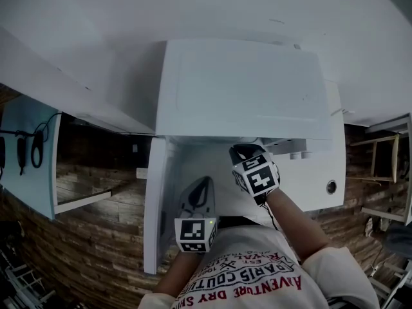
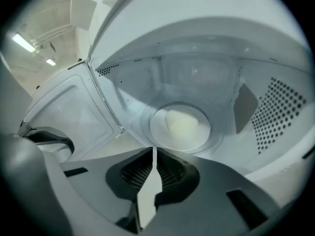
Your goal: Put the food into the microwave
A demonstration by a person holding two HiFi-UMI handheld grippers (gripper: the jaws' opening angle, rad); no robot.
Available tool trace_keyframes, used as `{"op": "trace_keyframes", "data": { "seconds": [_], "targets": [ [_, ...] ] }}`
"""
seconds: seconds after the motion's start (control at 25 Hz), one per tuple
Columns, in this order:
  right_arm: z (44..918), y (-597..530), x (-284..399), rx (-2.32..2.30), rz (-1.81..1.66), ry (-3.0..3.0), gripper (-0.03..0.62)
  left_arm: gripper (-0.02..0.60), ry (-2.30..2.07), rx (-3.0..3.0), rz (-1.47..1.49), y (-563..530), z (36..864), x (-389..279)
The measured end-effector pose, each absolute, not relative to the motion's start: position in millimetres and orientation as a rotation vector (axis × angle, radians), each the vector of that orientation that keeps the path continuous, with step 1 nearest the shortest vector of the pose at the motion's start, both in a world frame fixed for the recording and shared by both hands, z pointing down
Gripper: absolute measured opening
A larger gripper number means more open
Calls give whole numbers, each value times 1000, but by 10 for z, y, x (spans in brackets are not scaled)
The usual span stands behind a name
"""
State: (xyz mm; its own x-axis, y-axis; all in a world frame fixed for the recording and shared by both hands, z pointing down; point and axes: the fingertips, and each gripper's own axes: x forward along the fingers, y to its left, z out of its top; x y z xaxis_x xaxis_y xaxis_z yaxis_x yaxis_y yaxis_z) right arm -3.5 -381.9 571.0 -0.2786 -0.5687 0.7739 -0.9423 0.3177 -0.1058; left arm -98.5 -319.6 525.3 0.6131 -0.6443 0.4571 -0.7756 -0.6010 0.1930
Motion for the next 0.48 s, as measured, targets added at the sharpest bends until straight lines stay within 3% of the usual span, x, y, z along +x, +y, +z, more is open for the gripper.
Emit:
{"op": "trace_keyframes", "data": {
  "seconds": [0.12, 0.48],
  "targets": [
    [5495, -3727, -10, 1425, 712, -2018, 12, 6, -1152, 2487, 466, -3247, 5154, -945],
    [4500, -3305, 2, 1672, 434, -2255, 12, 6, -1205, 2633, 323, -3328, 4445, -725]
  ]
}}
